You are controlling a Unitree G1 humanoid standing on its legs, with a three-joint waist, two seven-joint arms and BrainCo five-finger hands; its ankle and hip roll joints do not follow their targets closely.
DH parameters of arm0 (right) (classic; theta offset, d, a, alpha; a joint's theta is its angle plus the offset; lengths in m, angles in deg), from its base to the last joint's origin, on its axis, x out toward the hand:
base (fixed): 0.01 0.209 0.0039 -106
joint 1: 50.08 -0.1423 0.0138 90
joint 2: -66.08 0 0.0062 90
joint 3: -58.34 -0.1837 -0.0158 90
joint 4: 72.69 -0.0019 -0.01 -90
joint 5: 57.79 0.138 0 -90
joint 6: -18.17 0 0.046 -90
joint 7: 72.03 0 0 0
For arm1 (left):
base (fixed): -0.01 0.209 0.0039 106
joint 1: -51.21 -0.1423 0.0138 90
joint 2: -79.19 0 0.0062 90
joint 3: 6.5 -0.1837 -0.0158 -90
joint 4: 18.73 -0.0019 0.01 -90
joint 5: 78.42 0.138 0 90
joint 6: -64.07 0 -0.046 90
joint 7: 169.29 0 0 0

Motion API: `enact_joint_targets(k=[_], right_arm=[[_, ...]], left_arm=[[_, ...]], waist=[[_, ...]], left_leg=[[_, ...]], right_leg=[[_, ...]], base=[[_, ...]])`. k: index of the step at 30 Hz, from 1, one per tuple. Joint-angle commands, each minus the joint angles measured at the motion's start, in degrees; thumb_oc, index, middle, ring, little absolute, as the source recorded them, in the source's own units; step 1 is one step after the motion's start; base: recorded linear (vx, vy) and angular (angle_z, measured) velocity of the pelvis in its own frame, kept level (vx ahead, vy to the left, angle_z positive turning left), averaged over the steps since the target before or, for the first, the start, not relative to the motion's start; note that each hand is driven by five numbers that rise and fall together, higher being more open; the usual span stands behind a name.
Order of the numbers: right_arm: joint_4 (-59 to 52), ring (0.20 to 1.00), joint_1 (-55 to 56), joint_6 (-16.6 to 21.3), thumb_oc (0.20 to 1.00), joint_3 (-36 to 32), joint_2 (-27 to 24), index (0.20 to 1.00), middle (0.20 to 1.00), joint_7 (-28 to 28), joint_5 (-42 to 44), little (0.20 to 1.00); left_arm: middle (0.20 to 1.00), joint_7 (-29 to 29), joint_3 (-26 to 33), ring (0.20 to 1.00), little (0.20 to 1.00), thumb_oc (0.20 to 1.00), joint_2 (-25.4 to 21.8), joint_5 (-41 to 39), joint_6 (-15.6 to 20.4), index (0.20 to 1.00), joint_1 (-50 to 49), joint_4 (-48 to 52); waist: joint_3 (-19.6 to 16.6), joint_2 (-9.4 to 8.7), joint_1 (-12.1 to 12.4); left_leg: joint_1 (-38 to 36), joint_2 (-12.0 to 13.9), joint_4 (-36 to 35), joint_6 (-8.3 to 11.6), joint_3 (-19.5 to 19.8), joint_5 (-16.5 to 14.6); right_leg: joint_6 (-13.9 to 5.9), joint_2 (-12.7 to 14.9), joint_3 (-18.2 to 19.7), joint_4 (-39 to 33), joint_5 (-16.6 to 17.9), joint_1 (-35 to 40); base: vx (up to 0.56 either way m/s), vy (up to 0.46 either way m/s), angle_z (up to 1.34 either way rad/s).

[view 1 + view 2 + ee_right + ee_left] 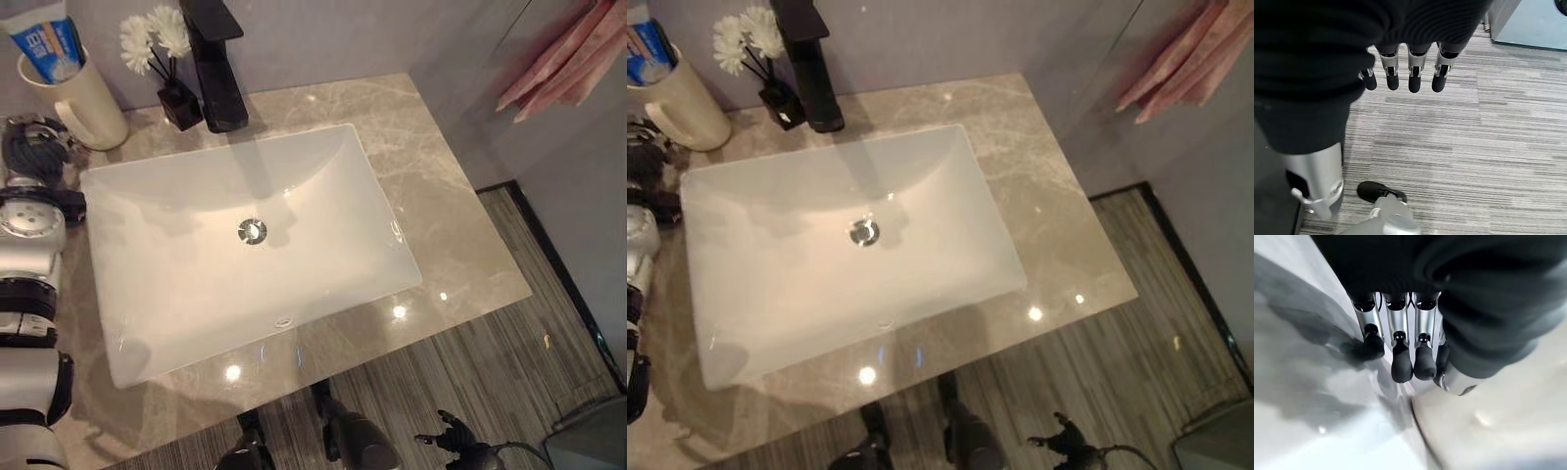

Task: Put brush and paste in cup on sink, flatten towel.

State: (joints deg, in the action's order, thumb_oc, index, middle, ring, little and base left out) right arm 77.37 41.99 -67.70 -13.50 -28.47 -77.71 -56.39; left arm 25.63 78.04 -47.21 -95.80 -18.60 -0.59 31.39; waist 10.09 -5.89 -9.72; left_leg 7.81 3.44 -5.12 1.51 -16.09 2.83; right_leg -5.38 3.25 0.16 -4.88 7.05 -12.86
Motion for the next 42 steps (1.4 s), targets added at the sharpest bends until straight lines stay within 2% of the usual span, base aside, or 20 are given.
enact_joint_targets(k=[1,5,7,11,12,14,17,19,20,22,23,24,26,27,28,33,36,37,38,42], right_arm=[[2.8,1.0,3.0,0.9,1.0,-2.6,0.6,1.0,1.0,0.2,-0.4,1.0],[3.5,1.0,3.8,1.2,1.0,-5.5,0.8,1.0,1.0,0.4,-0.5,1.0],[3.4,1.0,3.8,1.1,1.0,-5.7,0.8,1.0,1.0,0.5,-0.8,1.0],[3.6,1.0,4.1,1.0,1.0,-6.9,0.7,1.0,1.0,0.9,-2.1,1.0],[3.8,1.0,4.6,1.0,1.0,-7.7,0.6,1.0,1.0,1.0,-2.5,1.0],[3.9,1.0,4.9,1.0,1.0,-8.0,0.4,1.0,1.0,1.0,-2.6,1.0],[4.8,1.0,5.6,0.8,1.0,-8.6,1.0,1.0,1.0,1.2,-3.0,1.0],[4.8,1.0,5.7,0.8,1.0,-8.6,1.0,1.0,1.0,1.2,-3.1,1.0],[5.2,1.0,6.0,1.0,1.0,-9.2,0.9,1.0,1.0,1.1,-3.1,1.0],[5.5,1.0,6.3,1.3,1.0,-9.5,0.8,1.0,1.0,1.1,-3.5,1.0],[5.5,1.0,6.3,1.3,1.0,-9.5,0.8,1.0,1.0,1.1,-3.5,1.0],[5.6,1.0,6.8,2.1,1.0,-9.2,0.6,1.0,1.0,1.9,-4.3,1.0],[6.0,1.0,7.3,2.4,1.0,-8.8,0.8,1.0,1.0,1.8,-4.9,1.0],[6.0,1.0,7.3,2.4,1.0,-8.9,0.8,1.0,1.0,1.8,-4.9,1.0],[5.6,1.0,7.6,3.1,1.0,-8.2,0.9,1.0,1.0,1.9,-5.3,1.0],[3.6,1.0,6.9,4.3,1.0,-6.3,-0.4,1.0,1.0,1.2,-5.3,1.0],[1.7,1.0,6.1,5.4,1.0,-6.6,-1.9,1.0,1.0,0.2,-3.8,1.0],[0.7,1.0,5.0,5.7,1.0,-6.9,-2.3,1.0,1.0,-0.5,-2.8,1.0],[0.3,1.0,4.5,5.9,1.0,-6.9,-2.5,1.0,1.0,-0.9,-2.7,1.0],[-1.9,1.0,3.8,6.2,1.0,-7.3,-3.1,1.0,1.0,-1.7,-3.2,1.0]], left_arm=[[0.2,4.3,5.6,0.2,0.2,0.2,1.8,8.3,-0.7,0.2,-7.5,0.2],[0.2,6.8,15.7,0.2,0.2,0.2,4.4,13.8,-1.2,0.2,-22.0,9.6],[0.2,6.9,18.2,0.2,0.2,0.2,5.5,14.3,-1.4,0.2,-25.3,11.3],[0.2,7.9,24.6,0.2,0.2,0.2,8.9,15.4,-0.7,0.2,-34.1,16.2],[0.2,8.1,26.6,0.2,0.2,0.2,11.5,14.5,0.9,0.2,-37.4,19.5],[0.2,7.7,27.4,0.2,0.2,0.2,13.6,13.6,1.7,0.2,-39.6,23.3],[0.2,5.8,27.7,0.2,0.2,0.2,18.6,6.8,6.2,0.2,-42.6,30.9],[0.2,5.7,27.8,0.2,0.2,0.2,18.8,6.7,6.1,0.2,-42.8,31.1],[0.2,-2.8,24.8,0.2,0.2,0.2,22.1,-5.1,10.0,0.2,-45.8,39.4],[0.2,-9.0,22.0,0.2,0.2,0.2,22.0,-9.7,11.0,0.2,-48.7,44.3],[0.2,-9.1,22.0,0.2,0.2,0.2,22.0,-9.8,11.0,0.2,-48.8,44.4],[0.2,-17.0,16.7,0.2,0.2,0.2,23.4,-19.0,10.7,0.2,-50.8,48.6],[0.2,-20.9,10.5,0.2,0.2,0.2,23.4,-20.6,9.5,0.2,-50.6,50.1],[0.2,-21.0,10.4,0.2,0.2,0.2,23.4,-20.6,9.6,0.2,-50.5,50.0],[0.2,-23.7,4.8,0.2,0.2,0.2,22.8,-20.6,8.8,0.2,-50.1,49.7],[0.2,-26.2,-3.5,0.2,0.2,0.2,23.2,-23.4,7.2,0.2,-49.2,50.0],[0.2,-27.7,-8.9,0.2,0.2,0.2,21.9,-22.2,7.4,0.2,-47.6,49.6],[0.2,-27.5,-10.4,0.2,0.2,0.2,21.3,-21.8,7.5,0.2,-46.9,49.8],[0.2,-27.7,-10.9,0.2,0.2,0.2,21.2,-21.8,7.6,0.2,-46.5,49.7],[0.2,-28.8,-13.3,0.2,0.2,0.2,20.2,-22.8,7.4,0.2,-44.6,49.0]], waist=[[-0.3,-0.84,2.2],[-1.7,-0.36,3.5],[-2.2,-0.18,3.7],[-4.0,0.2,4.7],[-4.7,0.32,5.1],[-4.9,0.54,5.0],[-6.0,0.82,5.4],[-6.0,0.88,5.4],[-6.2,1.39,5.4],[-6.1,1.81,5.4],[-6.2,1.78,5.4],[-6.1,2.18,5.1],[-6.4,2.23,4.4],[-6.4,2.25,4.5],[-6.7,2.21,3.5],[-6.7,2.5,2.9],[-5.6,2.34,3.7],[-5.4,2.28,4.0],[-5.2,2.18,4.0],[-4.9,3.04,3.3]], left_leg=[[0.7,4.5,0.1,3.07,3.4,2.0],[-1.4,4.6,0.1,3.1,3.9,1.1],[-1.6,4.7,0.1,3.08,4.0,1.1],[-3.5,4.9,0.1,3.1,4.5,0.4],[-4.3,4.9,0.1,3.11,4.7,0.3],[-4.8,4.9,0.1,3.09,5.0,0.2],[-5.9,4.9,0.1,2.94,5.7,0.0],[-6.0,4.9,0.1,2.95,5.7,0.0],[-6.2,5.0,0.1,2.81,6.3,0.3],[-6.7,5.0,0.1,2.69,6.5,0.2],[-6.4,5.0,0.1,2.68,6.5,0.4],[-7.0,5.3,0.1,2.55,6.3,0.5],[-7.5,5.5,0.1,2.5,6.2,0.5],[-7.6,5.6,0.1,2.51,6.2,0.4],[-8.2,5.8,0.1,2.47,6.0,0.3],[-9.9,5.5,0.1,1.98,6.9,0.1],[-9.3,3.0,2.4,1.5,14.7,-1.8],[-7.7,0.3,5.0,0.66,21.3,-4.0],[-7.0,-1.2,6.7,0.43,23.7,-5.1],[-6.5,-4.2,9.9,-0.52,24.7,-7.4]], right_leg=[[-5.34,7.9,-3.8,-0.1,3.8,1.5],[-5.07,7.9,-4.7,-0.1,2.5,4.0],[-4.96,7.9,-4.9,-0.1,2.5,4.5],[-4.75,7.8,-5.7,-0.1,1.5,6.8],[-4.59,7.7,-6.1,-0.1,1.0,7.9],[-4.48,7.6,-6.4,-0.1,0.8,8.6],[-4.07,7.3,-6.8,0.3,0.0,10.5],[-4.07,7.3,-6.9,0.3,-0.1,10.6],[-3.76,7.0,-7.0,1.4,-0.7,10.8],[-3.75,6.8,-6.7,2.6,-1.3,10.9],[-3.71,6.8,-6.7,2.6,-1.1,10.6],[-3.41,6.4,-5.5,4.7,-2.0,9.9],[-3.16,6.0,-5.0,4.9,-2.3,10.0],[-3.16,6.0,-5.0,4.9,-2.3,10.0],[-2.93,5.5,-4.1,4.3,-2.5,10.6],[-2.43,4.6,-2.0,3.7,-2.6,10.6],[-1.96,3.9,1.0,4.2,-2.0,9.6],[-1.92,3.6,3.6,5.1,-1.2,8.0],[-2.04,3.5,5.1,5.3,-0.7,7.2],[-3.2,4.1,7.4,5.4,0.4,6.3]], base=[[0.05,-0.052,0.14],[0.03,-0.029,0.11],[0.01,-0.013,0.18],[0.04,-0.026,0.15],[0.02,-0.019,0.18],[0.01,-0.014,0.14],[-0.01,-0.014,0.18],[-0.03,-0.007,0.07],[-0.07,-0.004,0.05],[-0.06,0.004,0.05],[-0.08,0.016,-0.01],[-0.07,0.004,-0.07],[-0.03,-0.015,-0.14],[0.0,-0.043,-0.14],[0.02,-0.041,-0.12],[-0.01,-0.026,-0.16],[-0.06,-0.006,-0.38],[-0.1,0.028,-0.75],[-0.1,0.055,-0.81],[-0.05,0.135,-0.95]])
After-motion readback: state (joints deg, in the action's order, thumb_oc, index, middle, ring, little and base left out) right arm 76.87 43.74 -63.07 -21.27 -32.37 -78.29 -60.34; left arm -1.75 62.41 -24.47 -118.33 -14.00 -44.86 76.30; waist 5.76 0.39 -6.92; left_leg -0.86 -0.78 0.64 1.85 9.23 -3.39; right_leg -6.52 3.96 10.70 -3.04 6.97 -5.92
